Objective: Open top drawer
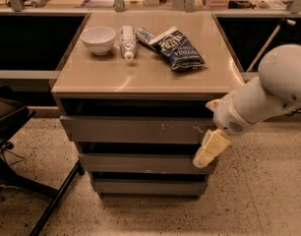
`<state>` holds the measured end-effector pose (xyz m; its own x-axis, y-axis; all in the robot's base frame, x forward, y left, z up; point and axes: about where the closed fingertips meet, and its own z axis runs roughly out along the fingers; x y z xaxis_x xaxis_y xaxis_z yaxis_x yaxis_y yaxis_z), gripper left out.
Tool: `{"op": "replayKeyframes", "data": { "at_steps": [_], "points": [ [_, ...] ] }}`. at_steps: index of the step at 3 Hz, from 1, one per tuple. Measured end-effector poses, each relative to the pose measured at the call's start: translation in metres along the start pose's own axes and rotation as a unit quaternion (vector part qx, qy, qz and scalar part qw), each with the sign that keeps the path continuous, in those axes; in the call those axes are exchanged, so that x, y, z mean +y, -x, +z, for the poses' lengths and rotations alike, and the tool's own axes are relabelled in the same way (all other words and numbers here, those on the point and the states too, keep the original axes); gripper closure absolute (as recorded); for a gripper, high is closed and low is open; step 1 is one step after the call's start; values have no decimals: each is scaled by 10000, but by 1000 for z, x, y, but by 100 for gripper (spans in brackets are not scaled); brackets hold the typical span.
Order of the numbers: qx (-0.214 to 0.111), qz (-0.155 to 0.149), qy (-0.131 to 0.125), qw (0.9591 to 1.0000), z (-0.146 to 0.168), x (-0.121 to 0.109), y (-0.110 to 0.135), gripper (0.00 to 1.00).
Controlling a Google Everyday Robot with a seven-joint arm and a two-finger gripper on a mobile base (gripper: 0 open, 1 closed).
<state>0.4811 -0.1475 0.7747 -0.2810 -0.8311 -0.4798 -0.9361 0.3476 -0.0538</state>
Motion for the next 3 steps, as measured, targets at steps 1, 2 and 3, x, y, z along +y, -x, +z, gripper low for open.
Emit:
{"op": "replayKeyframes", "data": {
  "at_steps": [1,2,3],
  "points": [
    [-80,227,-304,9993,33,-7,-2,0],
    [-144,255,-429,9986,34,-12,1,0],
    [-175,153,-448,9987,41,-16,4,0]
  ]
}}
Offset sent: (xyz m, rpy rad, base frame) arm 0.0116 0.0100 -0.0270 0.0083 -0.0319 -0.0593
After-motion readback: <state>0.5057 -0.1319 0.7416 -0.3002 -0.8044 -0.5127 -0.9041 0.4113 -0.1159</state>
